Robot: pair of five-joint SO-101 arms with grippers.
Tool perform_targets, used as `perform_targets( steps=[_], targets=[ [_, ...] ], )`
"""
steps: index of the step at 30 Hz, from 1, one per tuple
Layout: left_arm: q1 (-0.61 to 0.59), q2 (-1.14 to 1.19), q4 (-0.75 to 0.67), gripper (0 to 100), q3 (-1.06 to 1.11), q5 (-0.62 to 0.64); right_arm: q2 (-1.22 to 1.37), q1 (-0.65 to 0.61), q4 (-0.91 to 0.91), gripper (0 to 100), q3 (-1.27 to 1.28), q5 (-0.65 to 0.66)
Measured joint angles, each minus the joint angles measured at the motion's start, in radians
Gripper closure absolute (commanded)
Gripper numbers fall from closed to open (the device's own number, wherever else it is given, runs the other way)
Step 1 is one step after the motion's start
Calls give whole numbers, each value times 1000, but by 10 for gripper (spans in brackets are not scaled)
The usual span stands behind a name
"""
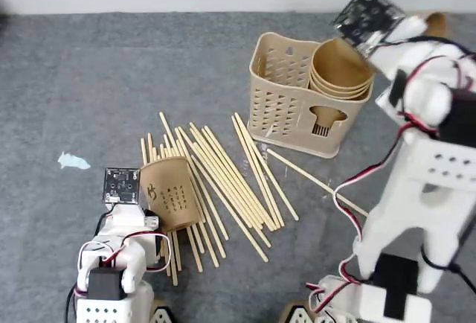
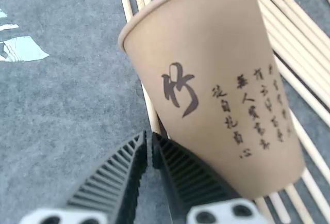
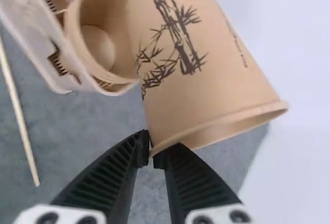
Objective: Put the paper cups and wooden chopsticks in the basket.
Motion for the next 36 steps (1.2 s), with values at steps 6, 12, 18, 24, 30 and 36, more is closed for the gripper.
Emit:
perform_targets(
  steps=[6, 12, 18, 24, 30, 36],
  targets=[
    [0, 0, 0, 986, 0, 0, 32, 2, 0, 990, 17, 83],
    [0, 0, 0, 986, 0, 0, 32, 2, 0, 887, 18, 180],
    [0, 0, 0, 986, 0, 0, 32, 43, 0, 772, 18, 189],
    [0, 0, 0, 986, 0, 0, 34, 57, -9, 818, -34, 189],
    [0, 0, 0, 986, 0, 0, 32, 26, -51, 959, -49, 129],
    [0, 0, 0, 986, 0, 0, 32, -86, -40, 974, -49, -169]
  ],
)
